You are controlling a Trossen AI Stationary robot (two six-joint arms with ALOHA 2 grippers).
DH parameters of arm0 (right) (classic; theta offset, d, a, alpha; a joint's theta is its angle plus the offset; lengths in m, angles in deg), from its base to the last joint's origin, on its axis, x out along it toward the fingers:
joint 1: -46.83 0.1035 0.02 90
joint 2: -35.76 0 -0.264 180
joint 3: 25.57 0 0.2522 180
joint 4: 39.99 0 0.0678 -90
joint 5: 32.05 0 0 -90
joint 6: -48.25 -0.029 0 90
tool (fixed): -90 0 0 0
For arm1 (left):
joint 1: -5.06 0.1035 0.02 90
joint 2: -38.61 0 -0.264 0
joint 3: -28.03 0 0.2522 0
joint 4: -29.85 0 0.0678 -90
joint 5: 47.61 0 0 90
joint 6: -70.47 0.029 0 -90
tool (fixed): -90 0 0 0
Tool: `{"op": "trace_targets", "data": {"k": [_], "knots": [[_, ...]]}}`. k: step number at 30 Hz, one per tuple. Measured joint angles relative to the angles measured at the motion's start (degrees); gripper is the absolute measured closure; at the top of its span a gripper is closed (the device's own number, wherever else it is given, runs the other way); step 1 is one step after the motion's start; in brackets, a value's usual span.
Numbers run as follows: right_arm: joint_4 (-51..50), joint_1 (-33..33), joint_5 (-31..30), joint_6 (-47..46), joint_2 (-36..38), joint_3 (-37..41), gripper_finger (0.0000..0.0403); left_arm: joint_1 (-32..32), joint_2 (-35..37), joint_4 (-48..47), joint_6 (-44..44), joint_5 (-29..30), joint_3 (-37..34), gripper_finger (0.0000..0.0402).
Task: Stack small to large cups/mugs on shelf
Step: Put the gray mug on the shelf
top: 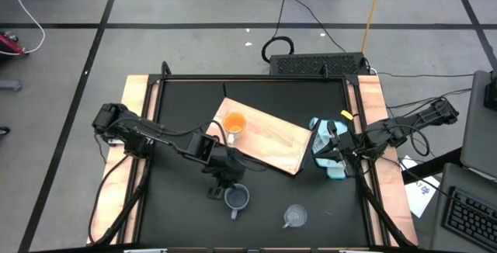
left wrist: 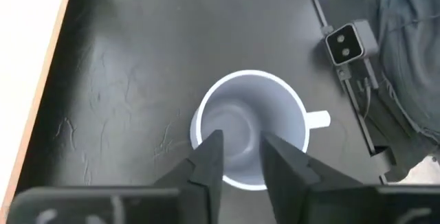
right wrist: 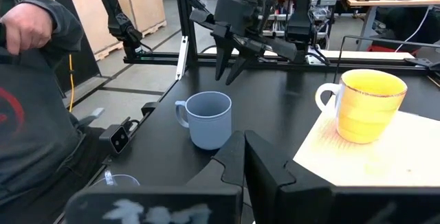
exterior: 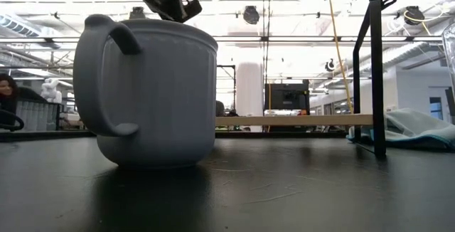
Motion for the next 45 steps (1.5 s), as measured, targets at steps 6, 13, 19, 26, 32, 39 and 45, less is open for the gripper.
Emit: {"op": "trace_targets", "data": {"k": [6, 13, 19, 26, 32, 39, 45], "knots": [[0.01, 0.0, 0.0, 0.0, -0.01, 0.01, 0.0403, 0.0, 0.0, 2.9, -0.02, 0.0, 0.01, 0.0243], [0.81, -0.01, 0.02, -0.32, -0.03, 1.98, 0.0403, 0.0, -1.07, 3.29, -0.56, -0.39, -0.03, 0.0207], [1.11, -0.02, 0.02, -0.42, -0.01, 2.29, 0.0403, 0.0, -4.5, 3.3, -1.24, -2.4, -0.11, 0.0193], [1.23, -0.02, 0.02, -0.42, 0.01, 2.29, 0.0403, 0.0, -5.81, 3.56, -1.25, -2.8, -0.12, 0.0192], [1.27, -0.02, 0.02, -0.43, -0.01, 2.29, 0.0403, 0.0, -5.81, 3.73, -0.5, -2.8, -0.12, 0.0192], [1.28, -0.01, 0.02, -0.79, -0.01, 2.32, 0.0403, 0.0, -5.79, 3.37, -0.04, 0.1, -0.12, 0.0192], [1.29, -0.02, 0.04, -1.9, -0.01, 2.32, 0.0403, 0.0, -5.79, 2.56, 0.0, 2.34, -0.14, 0.0192]]}}
